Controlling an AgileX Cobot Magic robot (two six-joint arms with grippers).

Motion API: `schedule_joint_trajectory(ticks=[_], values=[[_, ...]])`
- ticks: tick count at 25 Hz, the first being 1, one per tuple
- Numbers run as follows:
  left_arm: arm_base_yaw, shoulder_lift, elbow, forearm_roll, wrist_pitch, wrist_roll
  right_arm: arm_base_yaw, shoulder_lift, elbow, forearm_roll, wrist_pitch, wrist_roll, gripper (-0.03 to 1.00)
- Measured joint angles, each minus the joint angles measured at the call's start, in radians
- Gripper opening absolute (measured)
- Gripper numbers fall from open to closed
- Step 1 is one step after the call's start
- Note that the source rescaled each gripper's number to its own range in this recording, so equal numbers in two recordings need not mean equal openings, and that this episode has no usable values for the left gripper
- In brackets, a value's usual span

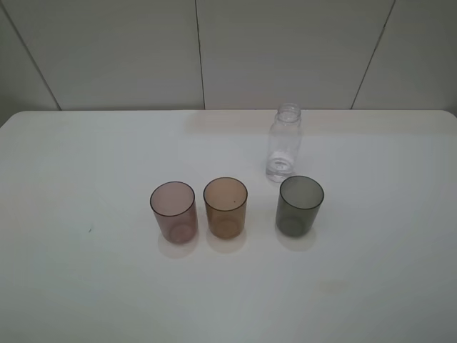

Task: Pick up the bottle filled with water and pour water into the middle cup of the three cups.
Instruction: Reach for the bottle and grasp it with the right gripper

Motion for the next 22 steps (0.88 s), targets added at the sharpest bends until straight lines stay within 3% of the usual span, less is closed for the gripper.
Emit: schedule_joint_trajectory(ticks=[5, 8, 12, 15, 22], values=[[0.000, 0.000, 0.000, 0.000, 0.000, 0.000, 0.000, 0.251, -0.067, -0.001, -0.200, -0.131, 0.90], [0.000, 0.000, 0.000, 0.000, 0.000, 0.000, 0.000, 0.420, -0.068, 0.077, -0.345, -0.293, 0.90], [0.000, 0.000, 0.000, 0.000, 0.000, 0.000, 0.000, 0.652, -0.068, 0.252, -0.535, -0.541, 0.90], [0.000, 0.000, 0.000, 0.000, 0.000, 0.000, 0.000, 0.814, -0.069, 0.318, -0.615, -0.718, 0.90], [0.000, 0.000, 0.000, 0.000, 0.000, 0.000, 0.000, 1.059, -0.069, 0.338, -0.714, -1.031, 0.90]])
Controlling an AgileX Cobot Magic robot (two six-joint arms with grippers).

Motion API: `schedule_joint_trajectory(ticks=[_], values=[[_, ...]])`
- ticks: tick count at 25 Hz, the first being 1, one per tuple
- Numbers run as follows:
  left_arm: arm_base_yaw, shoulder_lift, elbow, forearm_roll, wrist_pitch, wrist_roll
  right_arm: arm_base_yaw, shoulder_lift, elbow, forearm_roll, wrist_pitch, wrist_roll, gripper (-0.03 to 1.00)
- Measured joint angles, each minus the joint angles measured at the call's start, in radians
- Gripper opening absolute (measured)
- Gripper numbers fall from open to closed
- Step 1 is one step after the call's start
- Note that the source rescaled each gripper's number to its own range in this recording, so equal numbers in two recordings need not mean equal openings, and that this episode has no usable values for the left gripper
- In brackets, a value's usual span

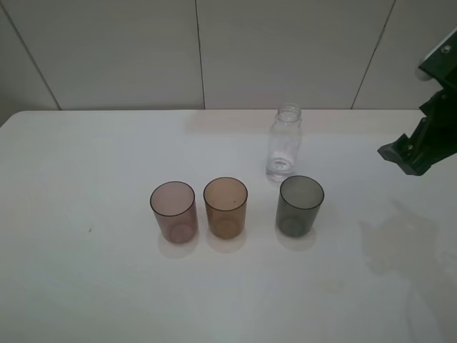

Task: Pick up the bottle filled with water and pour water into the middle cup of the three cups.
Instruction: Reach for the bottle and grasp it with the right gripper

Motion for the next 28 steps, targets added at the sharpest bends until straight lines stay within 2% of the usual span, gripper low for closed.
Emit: schedule_joint_trajectory(ticks=[4, 7, 12, 21, 28], values=[[0.000, 0.000, 0.000, 0.000, 0.000, 0.000, 0.000, 0.038, 0.000, 0.000, -0.021, -0.101, 0.90], [0.000, 0.000, 0.000, 0.000, 0.000, 0.000, 0.000, 0.041, -0.002, 0.000, -0.044, -0.109, 0.90], [0.000, 0.000, 0.000, 0.000, 0.000, 0.000, 0.015, 0.054, -0.043, -0.001, -0.028, -0.101, 0.90], [0.000, 0.000, 0.000, 0.000, 0.000, 0.000, 0.133, 0.183, -0.121, -0.003, 0.011, -0.090, 0.90], [0.000, 0.000, 0.000, 0.000, 0.000, 0.000, 0.224, 0.251, -0.126, 0.091, -0.017, -0.091, 0.90]])
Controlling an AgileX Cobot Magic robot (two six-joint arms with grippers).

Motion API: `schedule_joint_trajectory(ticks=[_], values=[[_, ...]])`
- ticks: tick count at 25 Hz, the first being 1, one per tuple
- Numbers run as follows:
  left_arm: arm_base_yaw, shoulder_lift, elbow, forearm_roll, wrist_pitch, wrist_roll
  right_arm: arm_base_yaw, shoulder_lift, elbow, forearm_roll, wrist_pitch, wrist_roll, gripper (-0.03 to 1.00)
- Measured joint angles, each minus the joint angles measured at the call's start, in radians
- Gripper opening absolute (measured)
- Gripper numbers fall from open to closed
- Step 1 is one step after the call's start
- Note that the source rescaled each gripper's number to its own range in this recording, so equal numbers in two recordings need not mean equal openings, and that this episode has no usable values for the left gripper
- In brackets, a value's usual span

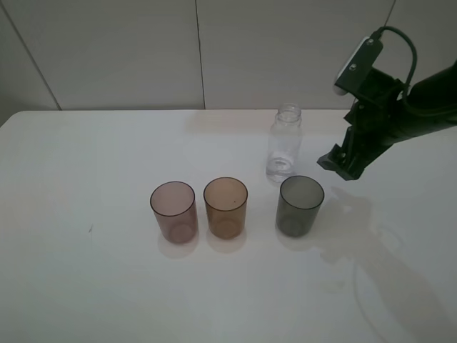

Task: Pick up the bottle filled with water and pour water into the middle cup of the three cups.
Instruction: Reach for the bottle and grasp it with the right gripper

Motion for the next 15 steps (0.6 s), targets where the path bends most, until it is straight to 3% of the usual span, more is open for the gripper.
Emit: schedule_joint_trajectory(ticks=[4, 11, 15], values=[[0.000, 0.000, 0.000, 0.000, 0.000, 0.000, 0.001, 0.000, -0.001, -0.085, -0.022, 0.133, 0.90], [0.000, 0.000, 0.000, 0.000, 0.000, 0.000, 0.001, 0.000, -0.001, -0.379, -0.115, 0.671, 0.90], [0.000, 0.000, 0.000, 0.000, 0.000, 0.000, 0.026, 0.000, -0.001, -0.436, -0.130, 0.753, 0.90]])
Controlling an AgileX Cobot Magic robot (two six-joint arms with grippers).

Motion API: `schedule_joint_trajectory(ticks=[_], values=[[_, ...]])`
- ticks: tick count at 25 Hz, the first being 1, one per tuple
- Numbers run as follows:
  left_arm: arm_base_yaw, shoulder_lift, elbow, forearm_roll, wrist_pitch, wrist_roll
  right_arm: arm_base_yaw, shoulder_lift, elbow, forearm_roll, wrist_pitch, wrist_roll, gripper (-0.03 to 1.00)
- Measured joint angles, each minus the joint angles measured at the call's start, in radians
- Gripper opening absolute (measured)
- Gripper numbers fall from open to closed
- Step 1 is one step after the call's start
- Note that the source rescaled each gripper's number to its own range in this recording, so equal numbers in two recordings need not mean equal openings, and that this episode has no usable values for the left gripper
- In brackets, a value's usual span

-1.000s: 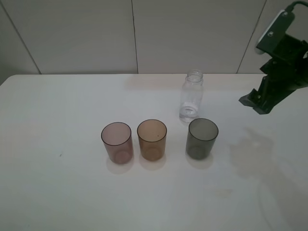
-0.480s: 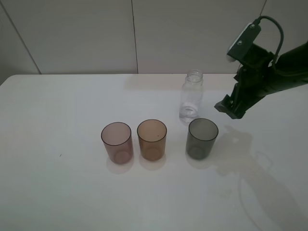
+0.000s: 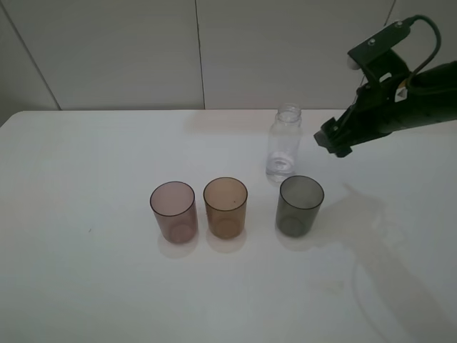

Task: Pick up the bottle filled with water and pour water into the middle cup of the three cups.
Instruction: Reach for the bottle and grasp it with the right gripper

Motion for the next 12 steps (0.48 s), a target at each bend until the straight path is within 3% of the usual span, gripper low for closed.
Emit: schedule_joint_trajectory(ticks=[7, 12], values=[[0.000, 0.000, 0.000, 0.000, 0.000, 0.000, 0.035, 0.025, 0.011, -0.001, -0.075, 0.035, 0.90], [0.000, 0.000, 0.000, 0.000, 0.000, 0.000, 0.043, 0.031, 0.069, -0.078, -0.169, 0.198, 0.90]])
